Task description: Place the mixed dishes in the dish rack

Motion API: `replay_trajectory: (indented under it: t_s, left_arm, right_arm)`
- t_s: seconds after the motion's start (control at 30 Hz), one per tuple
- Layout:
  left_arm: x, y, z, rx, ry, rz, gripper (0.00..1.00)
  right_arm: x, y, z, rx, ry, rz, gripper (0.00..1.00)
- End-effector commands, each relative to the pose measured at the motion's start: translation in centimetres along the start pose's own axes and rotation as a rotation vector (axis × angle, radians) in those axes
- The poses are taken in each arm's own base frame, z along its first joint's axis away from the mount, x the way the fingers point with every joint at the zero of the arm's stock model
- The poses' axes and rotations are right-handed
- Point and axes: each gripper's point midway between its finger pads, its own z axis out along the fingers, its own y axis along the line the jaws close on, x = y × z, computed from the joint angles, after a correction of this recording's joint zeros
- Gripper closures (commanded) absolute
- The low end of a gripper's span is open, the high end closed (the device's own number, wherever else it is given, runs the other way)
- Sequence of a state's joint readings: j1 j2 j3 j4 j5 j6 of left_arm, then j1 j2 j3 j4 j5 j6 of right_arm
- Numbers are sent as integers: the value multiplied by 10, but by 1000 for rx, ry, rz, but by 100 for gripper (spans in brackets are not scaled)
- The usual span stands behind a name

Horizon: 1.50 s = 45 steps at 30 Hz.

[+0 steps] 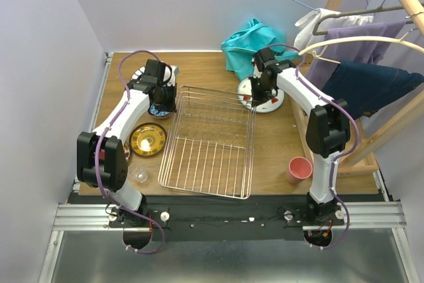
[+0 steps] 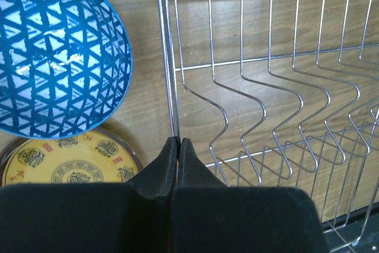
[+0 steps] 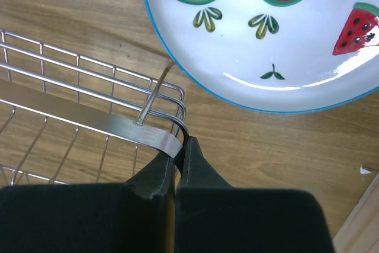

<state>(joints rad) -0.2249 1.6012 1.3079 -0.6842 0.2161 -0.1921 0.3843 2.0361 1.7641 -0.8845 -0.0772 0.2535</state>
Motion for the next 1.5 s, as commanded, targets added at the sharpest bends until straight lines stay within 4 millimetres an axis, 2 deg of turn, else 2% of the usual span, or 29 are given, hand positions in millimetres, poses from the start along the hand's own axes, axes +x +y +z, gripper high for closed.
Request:
replay_trajectory:
  t_s: [0.0,0.2,0.47,0.8,0.83,0.9,1.1,1.23,1.3,1.4,1.43,1.47]
  left_arm:
    - [4,-47,-30,186,-5,5,100]
    - [11,-62,-34,273,25,-13,100]
    - [-17,-71,-34,304,-7,-6,100]
    - [-45,-59,-10,274,-26,-22,100]
    - [-43,-57,-5,278,-13,-29,100]
    - [-42,-58,-3,302,1,-42,100]
    - [-31,-53,10,311,45,-77,100]
    - [-36,-40,19,260,37,-89,100]
    - [-44,-36,18,247,19,-86,90]
    - [-48,-33,14,248,10,-82,89]
    - [-48,-37,10,275,9,-68,100]
    - [-46,-39,7,288,13,-66,100]
  right_arm:
    - [-8,61,-46,-213,-13,-12,99]
    - [-11,80,-59,-265,-17,-65,99]
    - [-45,95,-65,-304,-101,-86,99]
    - [-58,97,-21,-300,-78,-84,99]
    - [-61,100,-21,-311,-85,-88,99]
    - [-58,102,-8,-326,-57,-82,99]
    - [-42,103,12,-342,15,-59,99]
    - [-57,108,16,-357,-19,-69,99]
    - [-72,114,10,-371,-66,-78,99]
    - [-82,120,10,-400,-90,-77,99]
    - [-84,122,9,-406,-97,-74,99]
    - [-85,123,9,-407,-95,-68,99]
